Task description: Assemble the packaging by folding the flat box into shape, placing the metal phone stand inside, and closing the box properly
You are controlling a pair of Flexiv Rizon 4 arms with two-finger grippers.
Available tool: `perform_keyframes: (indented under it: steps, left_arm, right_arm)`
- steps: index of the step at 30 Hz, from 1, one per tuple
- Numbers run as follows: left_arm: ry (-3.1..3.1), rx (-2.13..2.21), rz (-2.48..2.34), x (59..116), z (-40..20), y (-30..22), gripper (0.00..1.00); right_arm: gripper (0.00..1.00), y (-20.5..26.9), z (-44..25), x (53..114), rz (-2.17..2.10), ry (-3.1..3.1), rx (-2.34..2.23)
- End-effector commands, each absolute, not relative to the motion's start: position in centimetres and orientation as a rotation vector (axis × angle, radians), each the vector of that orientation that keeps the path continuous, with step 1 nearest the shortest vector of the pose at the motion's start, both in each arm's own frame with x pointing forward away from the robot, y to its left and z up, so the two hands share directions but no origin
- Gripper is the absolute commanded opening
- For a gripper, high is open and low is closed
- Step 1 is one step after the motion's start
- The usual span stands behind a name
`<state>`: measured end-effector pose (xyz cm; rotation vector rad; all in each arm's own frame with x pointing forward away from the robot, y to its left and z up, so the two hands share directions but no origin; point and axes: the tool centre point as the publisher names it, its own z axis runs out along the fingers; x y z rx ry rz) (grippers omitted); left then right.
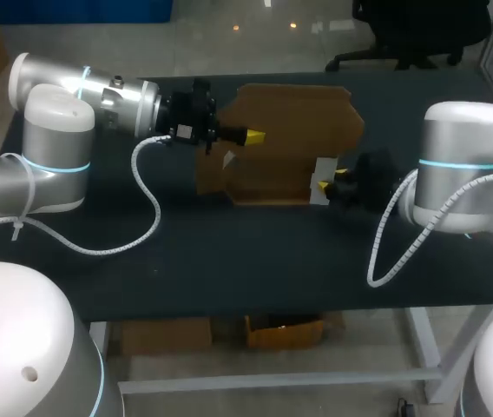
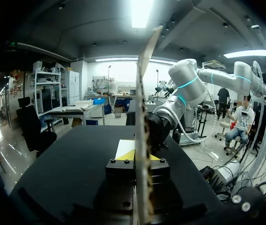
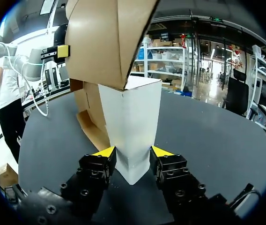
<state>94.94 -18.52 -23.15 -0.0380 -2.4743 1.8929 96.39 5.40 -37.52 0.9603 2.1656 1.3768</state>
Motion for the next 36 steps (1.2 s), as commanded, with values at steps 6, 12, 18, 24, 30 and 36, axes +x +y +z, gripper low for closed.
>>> perform_keyframes:
  steps: [6,12,18,24,30,36]
  left_arm:
    - [-2.474,-0.038,1.892,94.88,-23.36,-18.58,0.00]
    - [-2.474,-0.038,1.892,94.88,-23.36,-18.58,0.00]
    - [-2.474,-0.038,1.892,94.88,-23.36,-18.58,0.00]
    - [-2.474,-0.038,1.892,94.88,-23.36,-18.58,0.00]
    - [-2.474,-0.038,1.892,94.88,-23.36,-18.58,0.00]
    - [-2.474,-0.038,1.892,94.88,-23.36,-18.58,0.00]
  right_arm:
    - [0.43,5.93,-37.64,96.24,1.338,2.071,1.014]
    - [0.43,6.15,-37.33,96.15,1.343,2.018,1.066]
    - [0.42,6.31,-37.30,96.04,1.339,1.973,1.113]
    - [0.41,6.37,-37.28,95.96,1.319,1.925,1.174]
    - [0.41,6.45,-37.50,96.19,1.307,1.881,1.241]
    - [0.40,6.60,-37.57,96.37,1.299,1.844,1.286]
